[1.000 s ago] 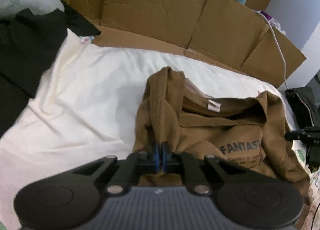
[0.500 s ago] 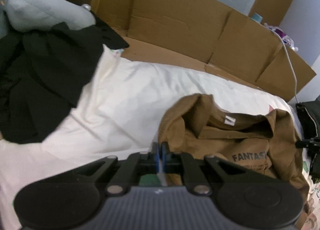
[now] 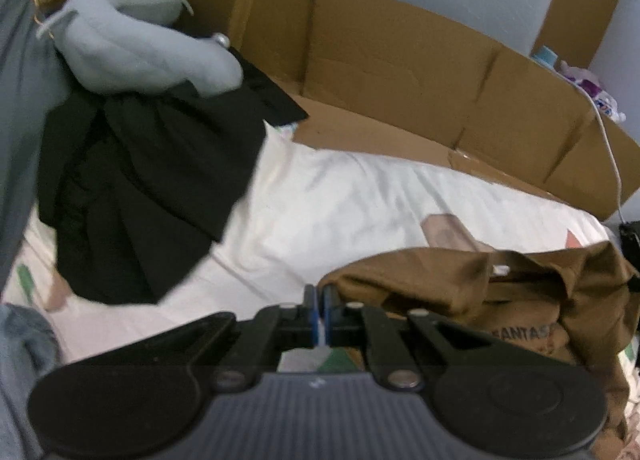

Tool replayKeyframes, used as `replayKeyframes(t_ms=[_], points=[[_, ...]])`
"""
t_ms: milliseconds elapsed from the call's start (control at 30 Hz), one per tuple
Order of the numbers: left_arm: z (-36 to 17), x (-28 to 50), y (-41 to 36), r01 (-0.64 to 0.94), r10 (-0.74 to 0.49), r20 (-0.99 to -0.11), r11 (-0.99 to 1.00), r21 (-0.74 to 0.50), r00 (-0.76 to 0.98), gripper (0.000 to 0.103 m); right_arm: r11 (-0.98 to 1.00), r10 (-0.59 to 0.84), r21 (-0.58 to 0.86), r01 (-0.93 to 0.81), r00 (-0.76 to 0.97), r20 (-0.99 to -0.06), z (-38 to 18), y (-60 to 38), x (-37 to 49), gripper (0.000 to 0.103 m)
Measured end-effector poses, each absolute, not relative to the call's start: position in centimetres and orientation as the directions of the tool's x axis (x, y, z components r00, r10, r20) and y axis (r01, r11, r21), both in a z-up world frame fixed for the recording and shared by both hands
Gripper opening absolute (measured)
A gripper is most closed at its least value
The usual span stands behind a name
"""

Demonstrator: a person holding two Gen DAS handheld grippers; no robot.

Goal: Fold clothes

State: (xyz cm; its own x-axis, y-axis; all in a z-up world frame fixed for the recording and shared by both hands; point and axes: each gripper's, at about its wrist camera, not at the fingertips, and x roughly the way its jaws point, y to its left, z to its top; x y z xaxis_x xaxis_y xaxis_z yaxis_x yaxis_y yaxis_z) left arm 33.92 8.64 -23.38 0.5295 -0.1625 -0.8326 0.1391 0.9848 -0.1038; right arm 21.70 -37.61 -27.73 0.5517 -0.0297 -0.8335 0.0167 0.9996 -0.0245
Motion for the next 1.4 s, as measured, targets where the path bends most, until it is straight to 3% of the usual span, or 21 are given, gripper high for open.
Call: replayKeyframes(t_ms=[367, 1100, 1200, 1267, 1400], points=[[-23.7, 36.6, 10.6, 0.138, -0.121, -0.819, 0.989, -0.052, 0.56, 0.002, 0.995, -0.077, -0.097, -0.004, 0.571, -0.817, -28.6, -40.9, 26.4, 0.003], [-32.3, 42.5, 12.7, 0.096, -0.13, -0.888, 0.991, -0.098, 0.44, 0.004, 0.949, -0.171, -0.276, -0.153, 0.485, -0.857, -37.6, -38.6, 38.4, 0.003], [-32.5, 42.4, 13.3, 0.077, -0.17, -0.886, 0.985, -0.152, 0.43, 0.013, 0.955, -0.152, -0.252, -0.155, 0.476, -0.866, -38.1, -38.7, 38.5, 0.003], [-32.6, 42.1, 13.7, 0.071, -0.211, -0.879, 0.977, -0.2, 0.428, 0.029, 0.962, -0.124, -0.222, -0.161, 0.467, -0.875, -38.2, -39.0, 38.3, 0.004], [-33.0, 41.1, 14.5, 0.022, -0.279, -0.855, 0.954, -0.3, 0.437, 0.036, 0.968, -0.089, -0.189, -0.163, 0.483, -0.871, -37.8, -40.0, 37.6, 0.008]])
